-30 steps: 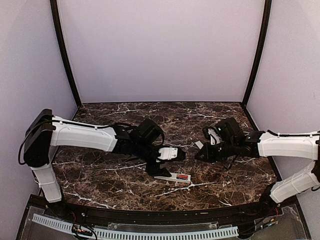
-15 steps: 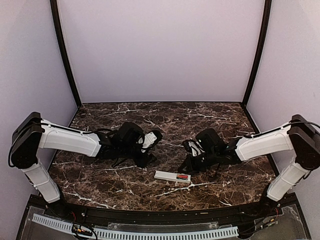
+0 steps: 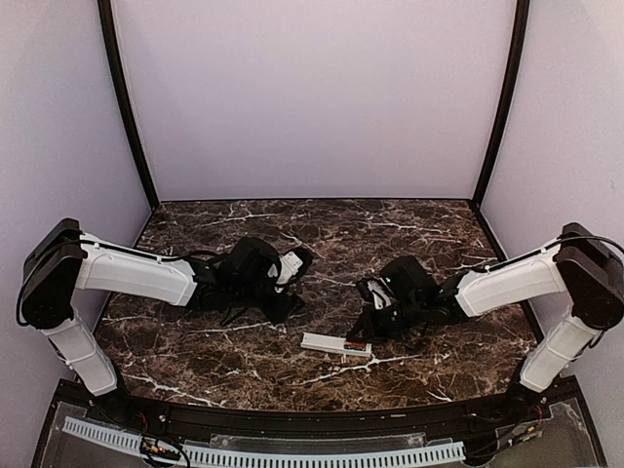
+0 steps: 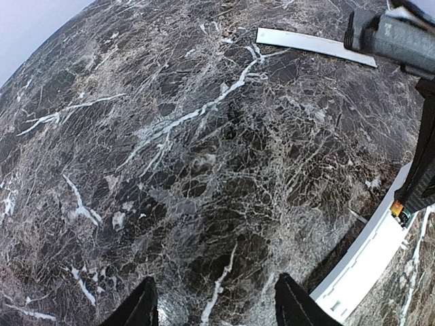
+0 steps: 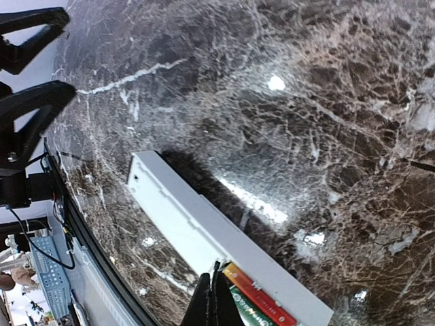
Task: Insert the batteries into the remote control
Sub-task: Load the battery into the battery compartment.
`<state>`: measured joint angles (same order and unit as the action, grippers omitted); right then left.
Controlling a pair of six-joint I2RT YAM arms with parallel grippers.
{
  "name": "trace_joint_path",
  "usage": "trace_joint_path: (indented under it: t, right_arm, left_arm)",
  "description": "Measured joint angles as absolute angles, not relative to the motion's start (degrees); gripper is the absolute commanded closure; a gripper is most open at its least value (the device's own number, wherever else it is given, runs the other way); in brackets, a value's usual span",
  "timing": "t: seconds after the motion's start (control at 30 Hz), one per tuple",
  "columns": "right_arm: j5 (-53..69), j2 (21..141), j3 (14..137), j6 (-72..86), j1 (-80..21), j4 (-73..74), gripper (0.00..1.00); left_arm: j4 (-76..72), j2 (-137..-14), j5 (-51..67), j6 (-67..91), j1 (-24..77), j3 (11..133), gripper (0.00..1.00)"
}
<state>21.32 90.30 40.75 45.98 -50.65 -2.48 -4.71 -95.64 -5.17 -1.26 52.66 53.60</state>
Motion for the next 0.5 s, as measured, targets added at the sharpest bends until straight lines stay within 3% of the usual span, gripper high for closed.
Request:
trace_joint_path:
  t: [0.27, 0.5]
  right_arm:
    - [23.29, 94.35, 40.01, 46.61, -50.54, -6.72, 1.00]
    - [20.18, 89.19, 41.19, 45.04, -50.54, 2.98, 1.00]
  left_arm:
    - [-4.78, -95.64, -5.61, -1.30, 52.66, 53.60, 0.42]
    - [-5.23, -95.64, -5.65, -1.32, 52.66, 53.60, 0.42]
